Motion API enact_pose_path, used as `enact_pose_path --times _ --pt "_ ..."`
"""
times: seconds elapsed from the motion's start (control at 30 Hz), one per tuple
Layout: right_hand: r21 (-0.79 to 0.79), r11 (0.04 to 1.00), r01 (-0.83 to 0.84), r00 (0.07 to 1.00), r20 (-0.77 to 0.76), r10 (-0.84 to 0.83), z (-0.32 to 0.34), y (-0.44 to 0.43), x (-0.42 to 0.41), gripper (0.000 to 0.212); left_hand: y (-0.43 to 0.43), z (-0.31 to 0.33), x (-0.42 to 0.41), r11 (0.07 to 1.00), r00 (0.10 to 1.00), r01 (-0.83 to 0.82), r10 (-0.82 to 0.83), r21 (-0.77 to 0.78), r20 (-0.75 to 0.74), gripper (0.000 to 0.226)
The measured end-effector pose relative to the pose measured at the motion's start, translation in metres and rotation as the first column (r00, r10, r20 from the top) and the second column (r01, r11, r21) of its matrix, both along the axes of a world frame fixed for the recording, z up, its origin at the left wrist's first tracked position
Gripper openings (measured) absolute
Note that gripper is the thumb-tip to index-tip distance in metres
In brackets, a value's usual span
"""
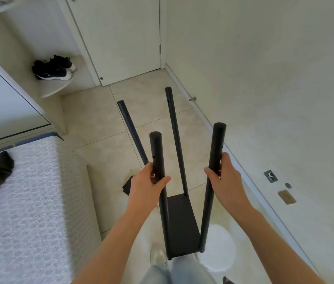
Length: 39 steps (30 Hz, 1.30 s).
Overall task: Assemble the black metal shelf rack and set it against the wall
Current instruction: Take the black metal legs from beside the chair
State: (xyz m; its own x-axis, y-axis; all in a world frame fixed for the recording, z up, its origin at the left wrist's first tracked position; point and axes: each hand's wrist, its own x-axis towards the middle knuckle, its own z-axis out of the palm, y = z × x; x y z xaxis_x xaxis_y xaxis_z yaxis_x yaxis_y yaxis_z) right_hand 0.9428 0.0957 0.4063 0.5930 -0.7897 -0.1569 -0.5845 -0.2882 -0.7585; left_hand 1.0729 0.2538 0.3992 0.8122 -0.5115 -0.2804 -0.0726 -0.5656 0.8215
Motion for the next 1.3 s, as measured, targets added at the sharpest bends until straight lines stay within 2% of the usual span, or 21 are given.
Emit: enact_pose_path --times 0.33,0.53,0.7,0.87,1.0,1.17,1.3 --pt "0.002 1.000 -0.015 0.993 -0.121 0.016 -0.034 -0.064 0.084 0.036 -0.061 -0.044 0.079 0.994 0.999 0.017 -0.012 0.106 -0.050 0.035" --pt "0.102 0.995 -0.003 0.988 -0.153 0.019 -0.076 -0.117 0.129 0.030 -0.111 -0.086 0.114 0.984 0.998 -0.013 0.024 0.178 -0.061 0.034" --pt "0.156 0.988 -0.019 0.986 -0.161 0.044 -0.127 -0.159 0.165 0.035 -0.155 -0.133 0.139 0.968 0.993 -0.084 0.100 0.236 -0.056 0.033" --pt "0.211 0.977 0.023 0.992 -0.126 0.004 -0.185 -0.189 0.188 0.040 -0.185 -0.187 0.161 0.975 0.989 -0.060 0.087 0.212 -0.119 0.039" --pt "0.217 0.976 0.013 0.993 -0.115 0.013 -0.227 -0.207 0.205 0.035 -0.200 -0.227 0.175 0.970 0.985 -0.088 0.119 0.229 -0.125 0.031" --pt "0.216 0.976 -0.011 0.989 -0.139 0.042 -0.288 -0.224 0.210 0.027 -0.217 -0.286 0.168 0.949 0.951 -0.198 0.247 0.244 -0.186 0.027" --pt "0.242 0.970 -0.005 0.992 -0.123 0.036 -0.330 -0.232 0.211 0.028 -0.228 -0.325 0.166 0.941 0.931 -0.244 0.295 0.234 -0.215 0.019"
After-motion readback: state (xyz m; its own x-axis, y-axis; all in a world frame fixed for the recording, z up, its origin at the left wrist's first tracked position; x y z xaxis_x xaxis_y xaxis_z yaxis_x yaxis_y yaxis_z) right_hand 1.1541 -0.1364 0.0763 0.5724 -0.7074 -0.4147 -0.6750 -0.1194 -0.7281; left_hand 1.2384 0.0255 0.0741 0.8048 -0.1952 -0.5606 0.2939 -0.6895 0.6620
